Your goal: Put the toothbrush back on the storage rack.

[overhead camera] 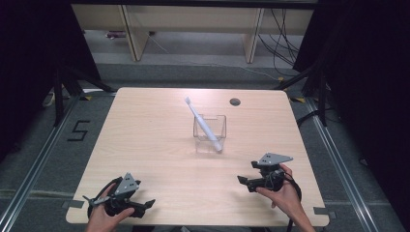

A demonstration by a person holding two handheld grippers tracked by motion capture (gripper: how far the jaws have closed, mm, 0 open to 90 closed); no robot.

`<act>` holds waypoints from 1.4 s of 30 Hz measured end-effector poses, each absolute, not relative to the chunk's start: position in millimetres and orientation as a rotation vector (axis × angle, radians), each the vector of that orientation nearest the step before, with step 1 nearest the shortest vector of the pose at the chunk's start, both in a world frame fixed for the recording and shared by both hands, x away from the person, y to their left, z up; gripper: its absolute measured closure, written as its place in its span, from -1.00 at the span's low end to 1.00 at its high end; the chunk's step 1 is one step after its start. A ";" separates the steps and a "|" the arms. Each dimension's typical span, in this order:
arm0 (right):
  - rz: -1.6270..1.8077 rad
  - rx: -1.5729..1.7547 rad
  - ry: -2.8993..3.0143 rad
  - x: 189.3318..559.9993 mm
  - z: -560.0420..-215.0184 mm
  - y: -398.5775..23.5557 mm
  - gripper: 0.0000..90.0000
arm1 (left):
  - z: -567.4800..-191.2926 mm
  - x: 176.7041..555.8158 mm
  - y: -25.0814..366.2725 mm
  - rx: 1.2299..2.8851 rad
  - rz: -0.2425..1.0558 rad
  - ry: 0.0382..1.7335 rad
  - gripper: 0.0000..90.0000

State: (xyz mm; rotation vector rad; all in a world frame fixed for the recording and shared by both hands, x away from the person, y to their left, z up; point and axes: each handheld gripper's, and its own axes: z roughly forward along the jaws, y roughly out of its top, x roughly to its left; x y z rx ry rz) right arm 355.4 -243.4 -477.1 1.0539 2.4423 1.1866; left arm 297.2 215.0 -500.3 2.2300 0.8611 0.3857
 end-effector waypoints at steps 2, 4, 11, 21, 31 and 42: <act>1.198 1.088 2.451 352.1 -477.9 -244.5 -0.55 | -500.4 296.8 215.1 2.227 0.386 0.864 -0.67; 1.183 1.097 2.436 349.5 -478.6 -246.4 -0.55 | -500.2 296.5 214.8 2.219 0.379 0.866 -0.67; 1.182 1.112 2.428 344.0 -481.0 -254.1 -0.55 | -500.1 296.4 214.6 2.219 0.381 0.865 -0.67; 1.177 1.135 2.431 336.1 -483.4 -260.5 -0.62 | -500.2 297.0 215.0 2.228 0.387 0.861 -0.67; 1.144 1.112 2.425 329.1 -487.2 -270.4 -0.62 | -500.9 296.8 214.7 2.224 0.379 0.865 -0.67; 1.070 1.149 2.444 317.2 -490.3 -273.1 -0.57 | -500.8 297.4 215.1 2.231 0.384 0.868 -0.67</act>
